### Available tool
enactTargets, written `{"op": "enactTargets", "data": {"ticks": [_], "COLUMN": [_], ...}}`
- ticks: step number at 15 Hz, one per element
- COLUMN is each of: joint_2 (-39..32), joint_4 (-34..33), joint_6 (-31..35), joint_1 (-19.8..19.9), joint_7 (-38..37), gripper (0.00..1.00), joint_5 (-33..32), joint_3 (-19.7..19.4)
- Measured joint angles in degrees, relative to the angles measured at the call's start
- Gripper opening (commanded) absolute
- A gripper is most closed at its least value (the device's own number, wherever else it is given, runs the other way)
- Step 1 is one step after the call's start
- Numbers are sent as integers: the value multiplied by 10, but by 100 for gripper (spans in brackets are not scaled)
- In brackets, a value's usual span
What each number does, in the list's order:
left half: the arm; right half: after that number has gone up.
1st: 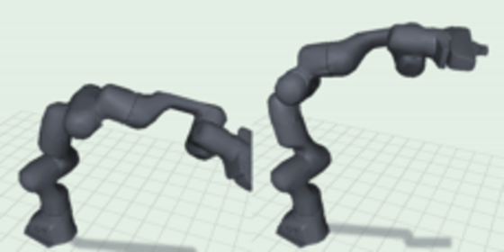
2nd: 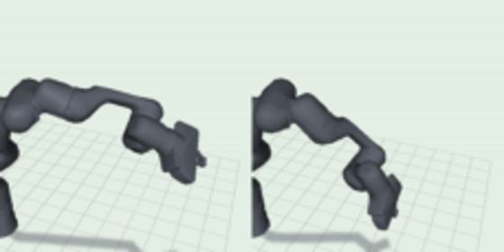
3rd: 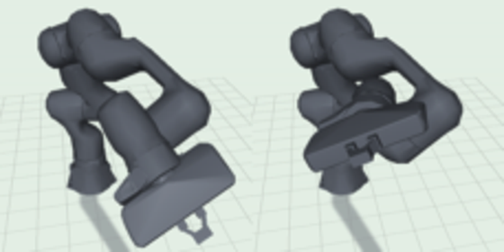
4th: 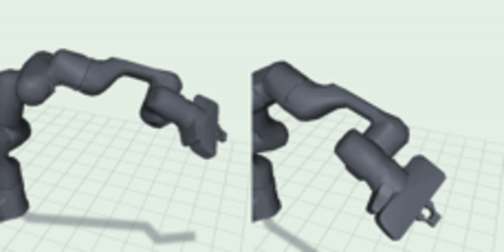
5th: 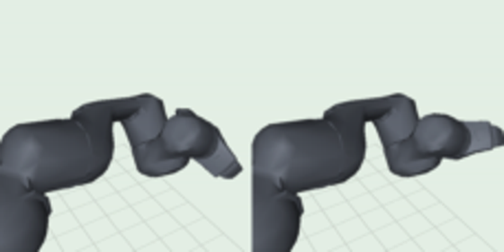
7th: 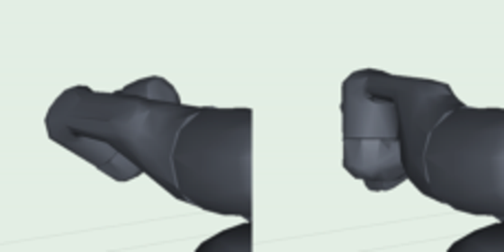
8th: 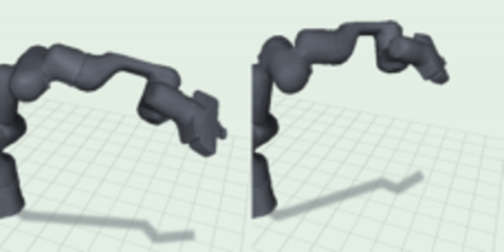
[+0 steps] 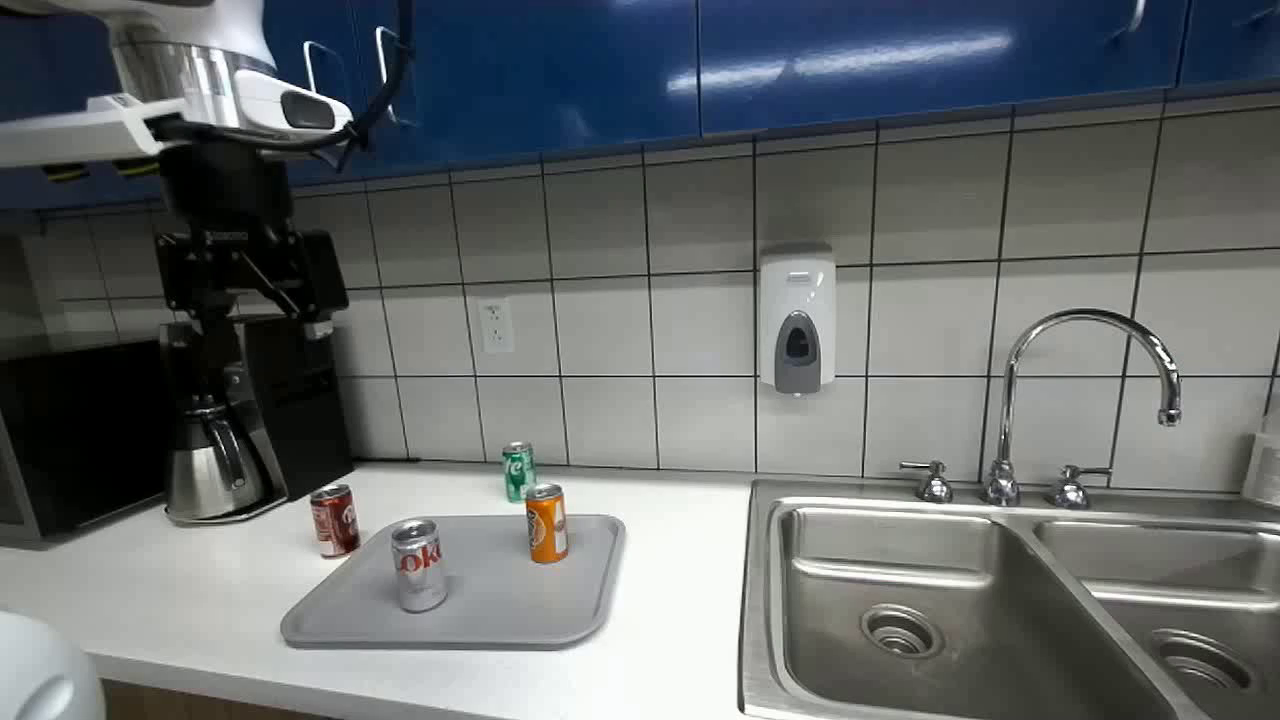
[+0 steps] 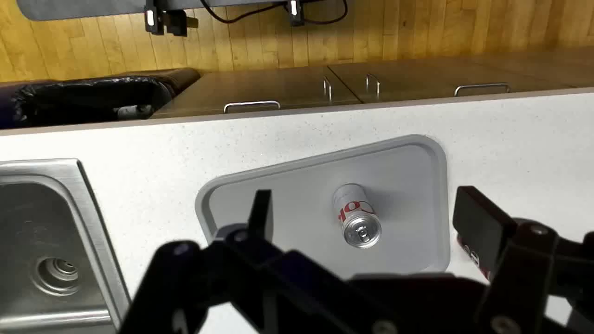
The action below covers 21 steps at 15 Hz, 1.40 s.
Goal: Remove the silver and orange cans from the tray.
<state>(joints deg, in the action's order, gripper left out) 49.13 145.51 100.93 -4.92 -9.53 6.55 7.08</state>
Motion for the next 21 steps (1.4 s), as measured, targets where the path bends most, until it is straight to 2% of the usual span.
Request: {"op": "enactTargets", "data": {"ticks": [14,21], "joint_2": [-16,-74], "joint_4": [2,21], "joint_6": [6,86], "joint_1": [0,0], "joint_7": [7,71], "gripper": [100,100], "joint_5": [-4,-24], "joint_3": [-1,-26]}}
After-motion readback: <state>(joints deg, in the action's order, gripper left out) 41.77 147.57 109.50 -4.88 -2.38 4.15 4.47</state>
